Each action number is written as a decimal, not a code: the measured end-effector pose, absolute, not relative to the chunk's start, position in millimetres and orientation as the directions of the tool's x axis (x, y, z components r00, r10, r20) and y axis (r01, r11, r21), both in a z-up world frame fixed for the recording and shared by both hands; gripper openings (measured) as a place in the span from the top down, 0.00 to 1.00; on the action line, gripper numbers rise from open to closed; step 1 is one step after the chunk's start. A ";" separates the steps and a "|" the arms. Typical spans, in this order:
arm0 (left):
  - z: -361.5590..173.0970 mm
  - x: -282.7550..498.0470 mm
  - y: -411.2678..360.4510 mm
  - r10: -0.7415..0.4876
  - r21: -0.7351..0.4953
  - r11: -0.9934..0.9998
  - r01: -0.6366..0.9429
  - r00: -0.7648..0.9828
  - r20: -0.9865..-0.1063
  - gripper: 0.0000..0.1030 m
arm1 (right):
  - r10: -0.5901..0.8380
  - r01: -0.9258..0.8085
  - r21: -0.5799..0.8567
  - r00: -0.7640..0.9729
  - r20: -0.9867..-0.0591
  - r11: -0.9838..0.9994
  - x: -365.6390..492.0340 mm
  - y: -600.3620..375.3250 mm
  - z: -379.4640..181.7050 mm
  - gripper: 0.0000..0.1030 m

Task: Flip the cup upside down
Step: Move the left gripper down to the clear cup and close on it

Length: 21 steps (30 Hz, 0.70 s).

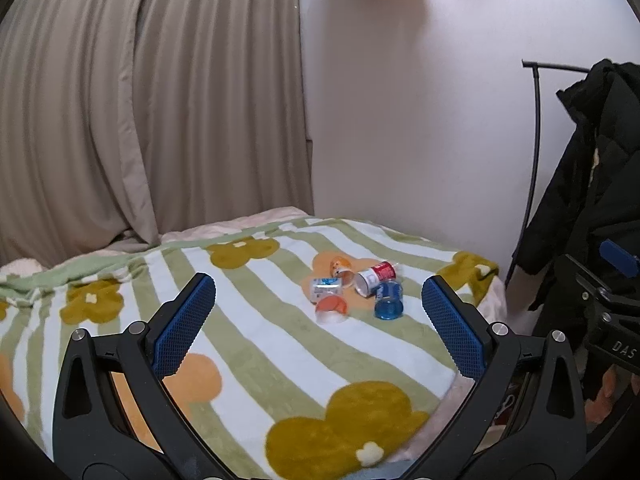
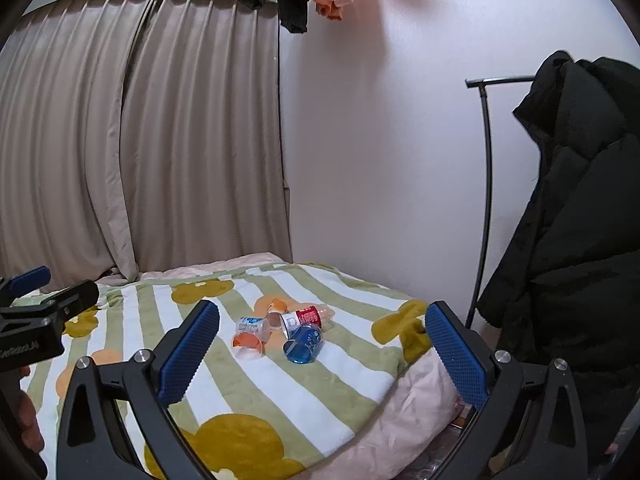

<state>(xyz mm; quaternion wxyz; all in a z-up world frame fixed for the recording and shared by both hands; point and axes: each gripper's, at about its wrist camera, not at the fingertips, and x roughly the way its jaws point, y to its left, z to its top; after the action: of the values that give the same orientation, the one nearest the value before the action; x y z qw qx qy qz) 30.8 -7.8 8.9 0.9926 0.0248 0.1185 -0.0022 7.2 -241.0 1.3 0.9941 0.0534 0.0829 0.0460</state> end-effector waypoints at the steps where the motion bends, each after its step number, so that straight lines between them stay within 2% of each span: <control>1: 10.1 39.1 -8.2 -0.002 0.053 0.998 0.015 0.970 -0.242 0.00 | 0.105 -0.088 0.112 0.981 -0.166 0.990 11.9 -241.3 1.5 0.00; 9: 7.3 130.3 -8.9 -0.062 0.066 0.994 0.091 0.935 -0.349 0.00 | 0.118 -0.097 0.111 0.971 -0.208 0.989 63.9 -251.7 4.6 0.00; 18: -26.4 242.3 -10.2 -0.056 0.085 0.990 0.111 0.874 -0.483 0.00 | 0.111 -0.085 0.105 0.956 -0.272 0.991 122.0 -258.7 -13.6 0.00; 21: -39.7 278.5 -7.7 -0.030 0.137 0.983 0.118 0.852 -0.523 0.00 | 0.120 -0.094 0.101 0.946 -0.300 0.990 136.6 -259.2 -21.3 0.00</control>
<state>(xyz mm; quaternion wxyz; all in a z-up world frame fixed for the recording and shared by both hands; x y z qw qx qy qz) 278.5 -7.7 -39.7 0.9588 0.0823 0.2692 -0.0386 136.6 -259.2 -21.3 0.9855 0.0427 0.1547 0.0542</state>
